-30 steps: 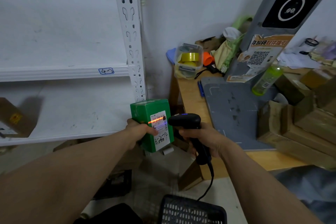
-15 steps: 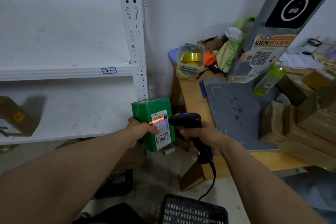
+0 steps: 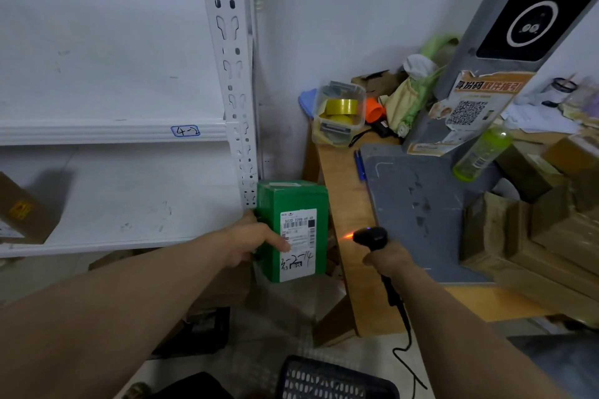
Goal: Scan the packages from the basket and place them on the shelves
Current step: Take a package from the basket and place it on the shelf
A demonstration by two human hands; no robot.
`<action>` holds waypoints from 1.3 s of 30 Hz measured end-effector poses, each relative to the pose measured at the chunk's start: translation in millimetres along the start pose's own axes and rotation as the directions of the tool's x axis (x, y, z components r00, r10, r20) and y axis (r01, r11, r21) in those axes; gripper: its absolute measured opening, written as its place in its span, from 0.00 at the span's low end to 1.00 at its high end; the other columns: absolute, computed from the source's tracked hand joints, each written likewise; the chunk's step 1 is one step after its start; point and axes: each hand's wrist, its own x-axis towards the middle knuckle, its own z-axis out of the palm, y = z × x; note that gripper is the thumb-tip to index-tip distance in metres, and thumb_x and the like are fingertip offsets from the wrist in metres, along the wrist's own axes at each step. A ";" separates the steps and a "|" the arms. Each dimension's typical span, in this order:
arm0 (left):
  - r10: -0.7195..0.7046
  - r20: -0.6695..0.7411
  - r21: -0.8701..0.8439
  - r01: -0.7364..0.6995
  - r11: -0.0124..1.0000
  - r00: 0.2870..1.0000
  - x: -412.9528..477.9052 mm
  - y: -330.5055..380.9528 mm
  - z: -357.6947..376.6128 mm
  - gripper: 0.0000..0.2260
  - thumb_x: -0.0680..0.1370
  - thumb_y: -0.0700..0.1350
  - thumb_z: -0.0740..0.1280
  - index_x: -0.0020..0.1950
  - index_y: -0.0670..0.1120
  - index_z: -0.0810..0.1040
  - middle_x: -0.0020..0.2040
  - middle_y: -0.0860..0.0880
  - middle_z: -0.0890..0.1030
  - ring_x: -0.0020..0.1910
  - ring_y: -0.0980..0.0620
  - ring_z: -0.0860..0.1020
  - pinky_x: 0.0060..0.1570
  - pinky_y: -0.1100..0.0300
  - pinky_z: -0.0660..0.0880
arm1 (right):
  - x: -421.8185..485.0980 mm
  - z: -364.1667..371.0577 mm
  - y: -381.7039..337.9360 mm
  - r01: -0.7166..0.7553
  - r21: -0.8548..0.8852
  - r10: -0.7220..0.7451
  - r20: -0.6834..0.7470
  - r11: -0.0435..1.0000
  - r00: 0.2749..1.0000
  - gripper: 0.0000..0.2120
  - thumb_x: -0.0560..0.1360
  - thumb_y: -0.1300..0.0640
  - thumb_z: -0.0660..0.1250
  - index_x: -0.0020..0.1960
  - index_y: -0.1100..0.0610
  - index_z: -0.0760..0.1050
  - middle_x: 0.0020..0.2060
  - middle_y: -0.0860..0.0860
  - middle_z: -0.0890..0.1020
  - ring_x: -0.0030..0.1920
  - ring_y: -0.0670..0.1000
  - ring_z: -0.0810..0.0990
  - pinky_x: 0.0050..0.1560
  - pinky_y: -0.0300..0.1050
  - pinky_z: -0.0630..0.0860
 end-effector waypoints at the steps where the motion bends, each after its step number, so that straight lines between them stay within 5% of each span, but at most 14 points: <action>1: 0.002 0.015 0.006 -0.002 1.000 1.000 0.0 3.7 2.3 0.38 0.59 0.33 0.81 0.63 0.51 0.68 0.61 0.47 0.82 0.66 0.41 0.74 0.69 0.36 0.68 | 5.3 1.3 0.4 -0.004 -0.001 0.004 -0.021 1.000 1.000 0.12 0.76 0.67 0.69 0.59 0.64 0.76 0.48 0.59 0.79 0.50 0.58 0.78 0.48 0.49 0.75; 4: 0.022 0.048 0.005 -0.022 1.000 0.999 2.7 11.4 6.0 0.31 0.63 0.32 0.79 0.56 0.56 0.70 0.59 0.47 0.83 0.65 0.43 0.74 0.65 0.44 0.69 | 16.4 6.4 0.6 -0.025 -0.038 0.022 -0.063 0.999 0.998 0.10 0.78 0.65 0.68 0.59 0.63 0.77 0.51 0.60 0.80 0.55 0.59 0.80 0.48 0.47 0.74; 7: 0.036 0.080 0.031 -0.039 0.999 0.996 7.2 13.4 5.4 0.31 0.63 0.32 0.80 0.57 0.56 0.72 0.58 0.48 0.84 0.65 0.42 0.75 0.66 0.42 0.69 | 21.9 12.7 5.4 -0.077 -0.048 0.075 -0.048 0.996 0.996 0.07 0.82 0.61 0.63 0.58 0.63 0.75 0.44 0.57 0.76 0.49 0.56 0.75 0.49 0.47 0.71; 12: 0.029 0.091 0.063 -0.035 0.997 0.995 3.8 14.5 0.4 0.25 0.67 0.31 0.77 0.54 0.55 0.74 0.58 0.47 0.84 0.64 0.42 0.75 0.67 0.40 0.69 | 21.0 14.6 11.8 -0.143 -0.014 0.141 -0.085 0.990 0.986 0.22 0.79 0.60 0.67 0.70 0.62 0.67 0.46 0.56 0.76 0.46 0.56 0.76 0.48 0.53 0.75; 16: 0.034 0.083 0.043 -0.037 0.998 0.996 -4.2 17.5 -5.1 0.25 0.69 0.31 0.76 0.54 0.56 0.71 0.59 0.48 0.83 0.64 0.44 0.75 0.45 0.54 0.70 | 2.5 3.6 -13.1 -0.117 -0.094 0.103 -0.142 0.989 0.985 0.30 0.78 0.58 0.68 0.74 0.63 0.58 0.64 0.63 0.74 0.63 0.63 0.75 0.58 0.57 0.76; 19: 0.040 0.076 0.035 -0.043 0.998 0.996 -10.8 16.1 -15.1 0.27 0.69 0.31 0.76 0.59 0.53 0.71 0.60 0.48 0.83 0.64 0.45 0.75 0.46 0.54 0.69 | -14.5 -4.4 -36.5 -0.015 -0.257 -0.050 -0.242 0.966 0.969 0.33 0.74 0.56 0.74 0.72 0.61 0.61 0.67 0.62 0.70 0.67 0.63 0.71 0.66 0.57 0.73; 21: 0.052 0.057 0.034 -0.054 0.998 0.997 -15.8 14.2 -24.5 0.32 0.68 0.32 0.77 0.65 0.52 0.68 0.60 0.48 0.82 0.63 0.45 0.75 0.54 0.49 0.71 | -29.3 -7.0 -58.2 0.107 -0.227 -0.139 -0.131 0.968 0.981 0.30 0.74 0.60 0.72 0.72 0.58 0.64 0.64 0.58 0.73 0.63 0.60 0.74 0.63 0.56 0.77; 23: 0.075 0.044 0.040 -0.077 0.996 0.996 -22.9 13.3 -36.0 0.34 0.66 0.33 0.78 0.66 0.52 0.68 0.60 0.48 0.82 0.64 0.44 0.75 0.61 0.43 0.72 | -52.0 -5.2 -83.0 0.164 -0.076 -0.151 0.147 0.984 0.977 0.28 0.74 0.66 0.69 0.72 0.54 0.68 0.60 0.54 0.77 0.58 0.56 0.79 0.58 0.52 0.81; 26: 0.121 0.047 0.015 -0.122 0.992 0.992 -43.5 16.0 -56.9 0.31 0.66 0.34 0.78 0.64 0.52 0.71 0.59 0.48 0.83 0.64 0.45 0.75 0.65 0.40 0.72 | -92.9 5.4 -118.2 0.161 0.083 -0.182 0.449 0.983 0.875 0.31 0.75 0.70 0.69 0.71 0.49 0.66 0.59 0.54 0.80 0.58 0.56 0.82 0.60 0.53 0.81; 32: 0.217 0.095 0.006 -0.218 0.976 0.972 -112.4 14.5 -128.0 0.19 0.71 0.37 0.75 0.60 0.48 0.79 0.54 0.49 0.86 0.62 0.48 0.79 0.60 0.45 0.74 | -155.9 32.2 -181.7 0.291 0.107 -0.307 0.462 0.951 0.832 0.32 0.74 0.64 0.74 0.73 0.50 0.65 0.56 0.54 0.85 0.54 0.55 0.86 0.59 0.55 0.82; 36: 0.322 0.056 0.014 -0.323 0.946 0.945 -182.7 15.8 -193.3 0.24 0.69 0.38 0.76 0.62 0.51 0.75 0.55 0.49 0.85 0.61 0.48 0.78 0.60 0.46 0.73 | -221.1 50.1 -239.9 0.379 0.084 -0.368 0.499 0.922 0.785 0.24 0.73 0.65 0.75 0.60 0.49 0.68 0.54 0.56 0.86 0.55 0.58 0.86 0.61 0.57 0.81; 39: 0.454 0.012 0.057 -0.454 0.889 0.891 -253.2 31.0 -248.5 0.34 0.61 0.43 0.78 0.65 0.53 0.72 0.55 0.52 0.84 0.60 0.49 0.77 0.64 0.45 0.70 | -283.8 59.9 -296.8 0.467 0.056 -0.412 0.570 0.882 0.711 0.29 0.70 0.66 0.77 0.66 0.54 0.70 0.56 0.60 0.85 0.55 0.60 0.83 0.53 0.50 0.82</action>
